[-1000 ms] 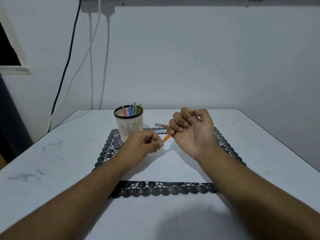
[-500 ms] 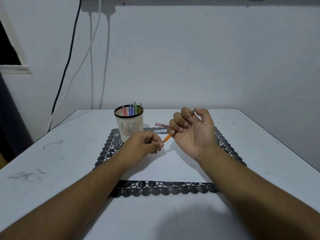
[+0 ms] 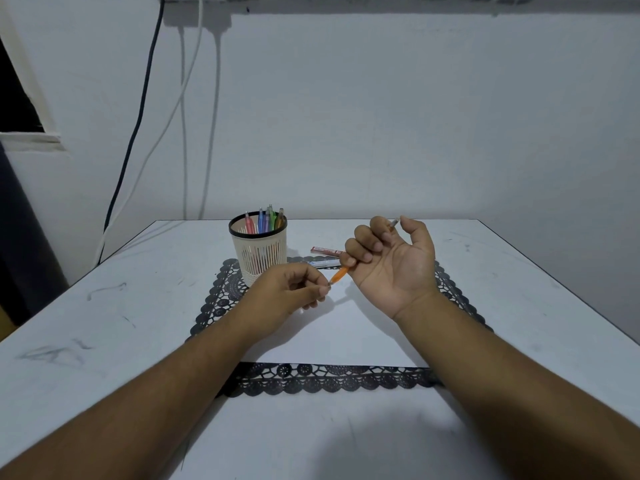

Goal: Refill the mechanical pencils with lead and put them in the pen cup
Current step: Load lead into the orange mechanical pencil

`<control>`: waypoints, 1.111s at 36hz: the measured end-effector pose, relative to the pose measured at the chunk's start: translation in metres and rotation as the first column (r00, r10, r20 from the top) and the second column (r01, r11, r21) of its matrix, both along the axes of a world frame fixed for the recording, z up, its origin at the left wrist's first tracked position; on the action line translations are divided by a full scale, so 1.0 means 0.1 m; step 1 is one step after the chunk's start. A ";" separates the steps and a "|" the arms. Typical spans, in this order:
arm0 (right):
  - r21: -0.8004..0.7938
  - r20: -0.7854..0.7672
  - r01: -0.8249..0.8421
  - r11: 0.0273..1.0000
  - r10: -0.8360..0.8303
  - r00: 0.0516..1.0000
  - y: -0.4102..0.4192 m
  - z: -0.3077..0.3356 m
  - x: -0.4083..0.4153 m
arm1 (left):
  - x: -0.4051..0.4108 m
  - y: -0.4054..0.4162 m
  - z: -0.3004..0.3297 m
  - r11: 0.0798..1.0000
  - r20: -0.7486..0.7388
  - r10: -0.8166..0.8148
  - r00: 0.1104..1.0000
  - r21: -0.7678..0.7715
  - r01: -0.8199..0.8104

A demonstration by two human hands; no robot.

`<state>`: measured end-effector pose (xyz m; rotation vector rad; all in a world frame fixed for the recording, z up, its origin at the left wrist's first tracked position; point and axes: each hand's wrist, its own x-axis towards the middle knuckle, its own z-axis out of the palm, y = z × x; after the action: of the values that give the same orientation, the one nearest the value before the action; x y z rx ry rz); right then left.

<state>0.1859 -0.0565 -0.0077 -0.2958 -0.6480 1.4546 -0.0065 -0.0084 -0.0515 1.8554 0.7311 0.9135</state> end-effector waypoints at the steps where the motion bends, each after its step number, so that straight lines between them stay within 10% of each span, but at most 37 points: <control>1: -0.006 -0.010 0.004 1.000 -0.005 1.000 0.00 0.00 0.01 | 0.00 0.00 0.00 1.000 0.004 -0.002 1.000 0.001 0.002; 27: -0.011 -0.046 -0.004 1.000 0.003 0.999 0.00 -0.02 0.00 | 0.00 0.00 -0.02 0.997 0.011 0.005 1.000 0.071 -0.006; 40: -0.017 -0.126 -0.042 0.999 0.039 0.991 -0.01 0.00 0.00 | -0.01 -0.03 0.02 0.919 -0.045 0.113 0.993 0.386 -0.087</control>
<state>0.1863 -0.0574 -0.0076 -0.2056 -0.5402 1.5064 -0.0079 -0.0111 -0.0494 2.2162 0.7318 1.1286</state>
